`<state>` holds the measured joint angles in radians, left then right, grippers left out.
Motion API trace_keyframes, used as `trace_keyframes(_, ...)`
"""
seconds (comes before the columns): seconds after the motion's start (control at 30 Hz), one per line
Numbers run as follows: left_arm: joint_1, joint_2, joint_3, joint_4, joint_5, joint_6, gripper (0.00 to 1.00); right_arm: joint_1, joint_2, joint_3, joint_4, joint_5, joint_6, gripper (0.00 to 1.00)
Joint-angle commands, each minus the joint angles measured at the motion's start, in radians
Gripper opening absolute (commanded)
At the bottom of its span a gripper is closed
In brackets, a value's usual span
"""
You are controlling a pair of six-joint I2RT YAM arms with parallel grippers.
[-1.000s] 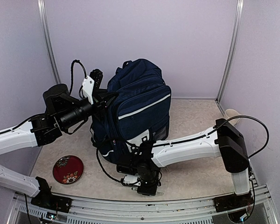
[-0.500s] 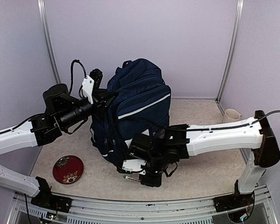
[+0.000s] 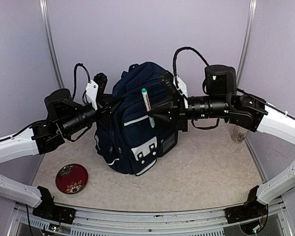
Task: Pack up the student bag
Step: Pick up the pen from the corner of the board, then place the pen in the upper front pocket of the bag.
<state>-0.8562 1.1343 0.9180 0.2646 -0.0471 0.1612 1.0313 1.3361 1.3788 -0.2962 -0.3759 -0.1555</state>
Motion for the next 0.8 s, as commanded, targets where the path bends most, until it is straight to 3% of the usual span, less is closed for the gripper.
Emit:
trace_keyframes(0.0,0.017,-0.025,-0.017,0.006,-0.003,-0.012,0.03,-0.091,0.037,0.039,0.314,-0.067,-0.071,0.0)
trace_keyframes(0.1,0.017,-0.022,-0.013,0.007,0.008,-0.015,0.03,-0.16,0.093,0.073,0.422,-0.121,-0.072,0.0)
trace_keyframes(0.3,0.016,-0.021,-0.013,0.005,0.013,-0.015,0.03,-0.239,0.191,0.123,0.443,-0.171,-0.074,0.0)
trace_keyframes(0.5,0.016,-0.02,-0.018,0.005,0.011,-0.012,0.03,-0.278,0.214,0.144,0.271,-0.17,-0.112,0.0)
trace_keyframes(0.77,0.016,-0.011,-0.005,0.004,0.013,0.002,0.03,-0.287,0.206,0.259,-0.126,-0.137,-0.215,0.0)
